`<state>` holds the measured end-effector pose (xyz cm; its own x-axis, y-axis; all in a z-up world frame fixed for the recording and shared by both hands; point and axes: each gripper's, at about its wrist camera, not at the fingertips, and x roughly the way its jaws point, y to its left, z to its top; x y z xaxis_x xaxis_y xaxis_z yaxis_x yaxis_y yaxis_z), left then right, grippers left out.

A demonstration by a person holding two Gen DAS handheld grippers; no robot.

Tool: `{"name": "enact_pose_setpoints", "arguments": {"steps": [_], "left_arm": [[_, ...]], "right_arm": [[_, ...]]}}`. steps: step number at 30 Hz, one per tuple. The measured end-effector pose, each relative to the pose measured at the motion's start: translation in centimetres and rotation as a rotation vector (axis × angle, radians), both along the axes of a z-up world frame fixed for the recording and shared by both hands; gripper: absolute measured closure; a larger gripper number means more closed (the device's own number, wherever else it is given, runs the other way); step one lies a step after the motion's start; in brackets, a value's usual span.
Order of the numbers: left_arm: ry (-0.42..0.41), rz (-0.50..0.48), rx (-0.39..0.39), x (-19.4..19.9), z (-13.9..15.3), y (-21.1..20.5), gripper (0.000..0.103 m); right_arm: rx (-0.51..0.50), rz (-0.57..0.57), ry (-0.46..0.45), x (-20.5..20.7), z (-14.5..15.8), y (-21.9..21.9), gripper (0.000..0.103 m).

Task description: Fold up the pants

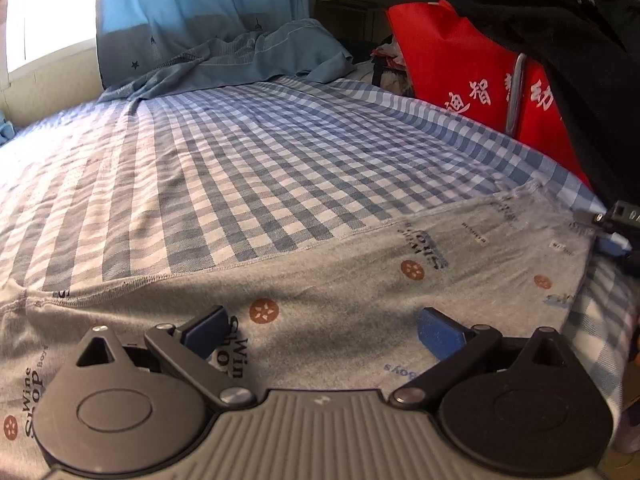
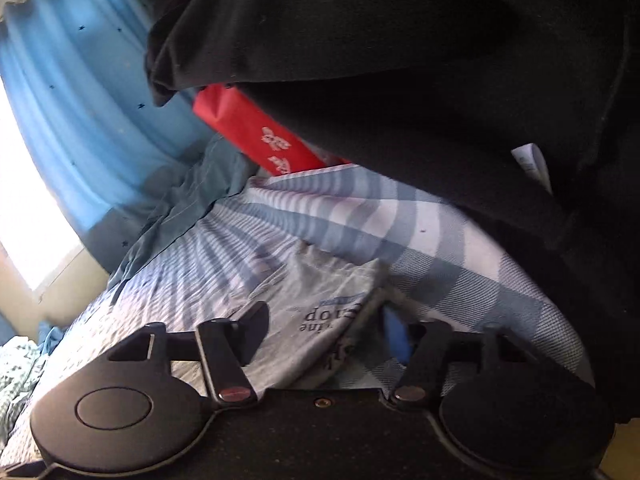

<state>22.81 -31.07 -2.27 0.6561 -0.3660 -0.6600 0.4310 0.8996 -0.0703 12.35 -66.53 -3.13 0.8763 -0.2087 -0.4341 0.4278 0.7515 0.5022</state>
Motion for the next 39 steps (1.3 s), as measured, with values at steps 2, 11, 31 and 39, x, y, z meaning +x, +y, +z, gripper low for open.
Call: {"name": "enact_pose_setpoints", "arguments": {"steps": [2, 11, 31, 39], "left_arm": [[0.040, 0.000, -0.059, 0.3, 0.6, 0.5, 0.000], [0.268, -0.044, -0.378, 3.8, 1.9, 1.8, 0.000], [0.437, -0.052, -0.758, 4.0, -2.4, 5.9, 0.007], [0.405, -0.005, -0.706, 2.9, -2.1, 6.6, 0.013]], "right_arm": [[0.003, -0.023, 0.015, 0.1, -0.1, -0.2, 0.065], [-0.227, 0.033, 0.019, 1.1, 2.3, 2.7, 0.096], [-0.878, 0.691, 0.104, -2.0, 0.8, 26.1, 0.096], [-0.879, 0.663, 0.096, -2.3, -0.2, 27.1, 0.075]]}}
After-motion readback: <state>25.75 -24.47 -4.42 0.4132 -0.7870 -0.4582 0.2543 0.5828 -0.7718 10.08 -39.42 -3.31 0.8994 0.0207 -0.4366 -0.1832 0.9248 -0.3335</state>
